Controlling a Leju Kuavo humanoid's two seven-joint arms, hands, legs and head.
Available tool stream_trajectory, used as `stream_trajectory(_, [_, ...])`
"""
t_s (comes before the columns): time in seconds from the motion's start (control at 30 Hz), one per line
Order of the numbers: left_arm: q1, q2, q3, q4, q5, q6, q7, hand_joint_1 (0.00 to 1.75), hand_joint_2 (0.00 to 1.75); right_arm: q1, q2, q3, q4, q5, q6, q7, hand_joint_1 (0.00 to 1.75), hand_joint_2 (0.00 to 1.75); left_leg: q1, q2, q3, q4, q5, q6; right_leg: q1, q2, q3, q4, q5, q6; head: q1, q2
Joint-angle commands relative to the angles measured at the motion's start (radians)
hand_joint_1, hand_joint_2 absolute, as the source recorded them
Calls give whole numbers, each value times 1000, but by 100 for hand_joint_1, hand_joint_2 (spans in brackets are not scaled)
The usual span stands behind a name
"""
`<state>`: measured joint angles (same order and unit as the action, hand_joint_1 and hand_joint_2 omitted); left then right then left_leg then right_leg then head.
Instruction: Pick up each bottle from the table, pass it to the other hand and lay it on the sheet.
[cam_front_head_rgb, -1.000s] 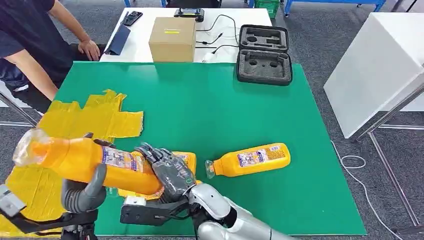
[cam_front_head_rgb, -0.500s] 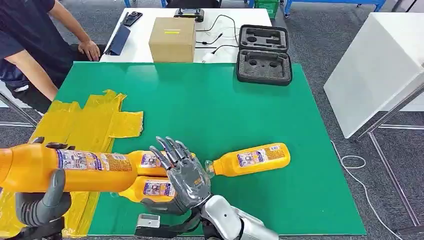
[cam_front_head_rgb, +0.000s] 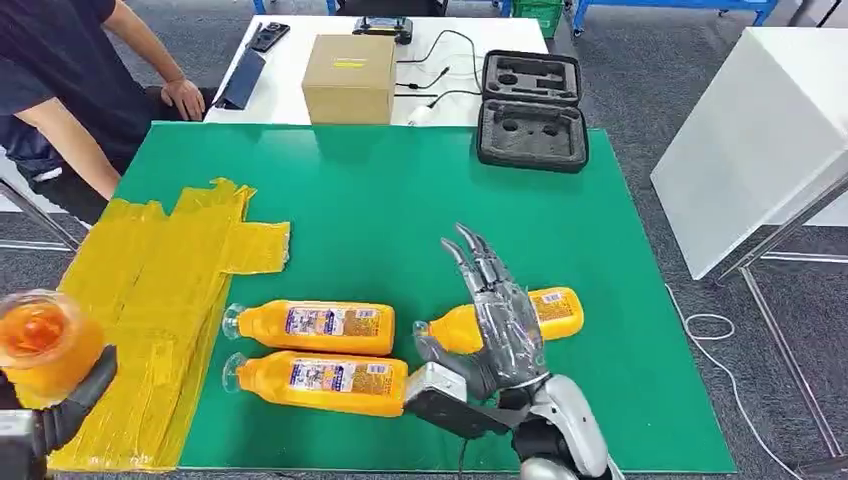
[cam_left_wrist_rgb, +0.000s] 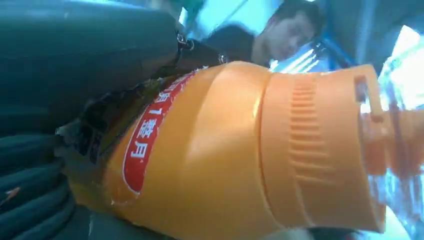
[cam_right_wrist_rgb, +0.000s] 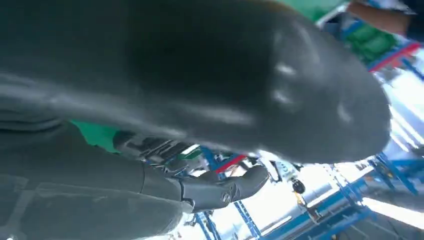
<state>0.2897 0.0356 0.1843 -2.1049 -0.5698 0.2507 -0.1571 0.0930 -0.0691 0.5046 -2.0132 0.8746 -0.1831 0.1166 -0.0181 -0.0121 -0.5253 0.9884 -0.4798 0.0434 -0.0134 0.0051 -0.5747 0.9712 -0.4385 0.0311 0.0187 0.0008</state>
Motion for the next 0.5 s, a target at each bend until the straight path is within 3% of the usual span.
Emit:
stream_trajectory(0.03, [-153,185,-82,242,-207,73,73,175,175,129,-86,-75,-97,-57,-33,-58,0,0,1,-3,2,-2,1,-3,1,-4,3,-2,0,-1,0,0])
stream_trajectory(0.23, [-144,214,-154,314,-550,174,154,175,175,108,-117,-44,-79,-129,-24,-92,0,0,1,3,4,-2,0,-3,1,1,4,-2,0,-1,0,0])
stream_trajectory(0.5, [-154,209,-166,342,-561,190,158,175,175,111,-118,-43,-82,-129,-29,-92,0,0,1,4,3,-2,0,-3,1,2,3,-1,0,-1,0,0])
